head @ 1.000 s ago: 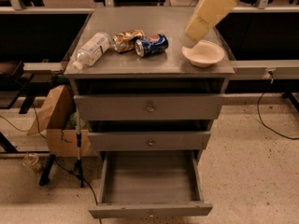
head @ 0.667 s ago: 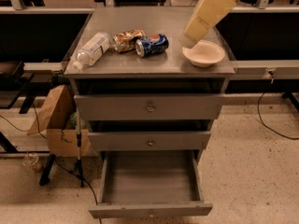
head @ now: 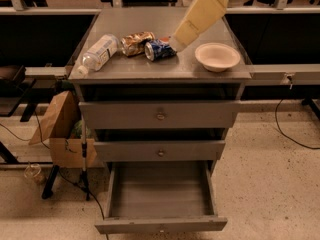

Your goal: Place orange can into bottom drawer

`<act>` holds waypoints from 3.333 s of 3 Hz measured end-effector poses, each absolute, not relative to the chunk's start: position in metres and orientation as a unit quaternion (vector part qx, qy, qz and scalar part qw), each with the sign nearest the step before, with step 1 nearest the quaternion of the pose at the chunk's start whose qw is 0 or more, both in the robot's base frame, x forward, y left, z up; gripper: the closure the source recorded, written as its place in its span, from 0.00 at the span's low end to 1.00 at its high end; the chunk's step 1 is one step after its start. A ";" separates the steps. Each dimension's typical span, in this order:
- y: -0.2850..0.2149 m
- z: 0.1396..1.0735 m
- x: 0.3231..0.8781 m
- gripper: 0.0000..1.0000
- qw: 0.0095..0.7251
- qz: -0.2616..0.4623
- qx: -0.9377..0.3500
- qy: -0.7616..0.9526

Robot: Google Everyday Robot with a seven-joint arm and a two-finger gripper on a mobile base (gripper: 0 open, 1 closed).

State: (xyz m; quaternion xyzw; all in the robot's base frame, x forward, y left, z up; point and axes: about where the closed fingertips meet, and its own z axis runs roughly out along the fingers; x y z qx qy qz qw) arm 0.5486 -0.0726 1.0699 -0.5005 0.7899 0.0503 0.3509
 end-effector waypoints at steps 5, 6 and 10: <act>0.042 1.073 0.648 0.00 0.456 0.029 -0.428 0.780; 0.054 1.072 0.706 0.00 0.489 0.007 -0.422 0.763; 0.114 0.990 0.847 0.00 0.518 0.074 -0.492 0.696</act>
Offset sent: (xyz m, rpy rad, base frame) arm 0.1019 0.1756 -0.0401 0.1796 0.0123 -0.2156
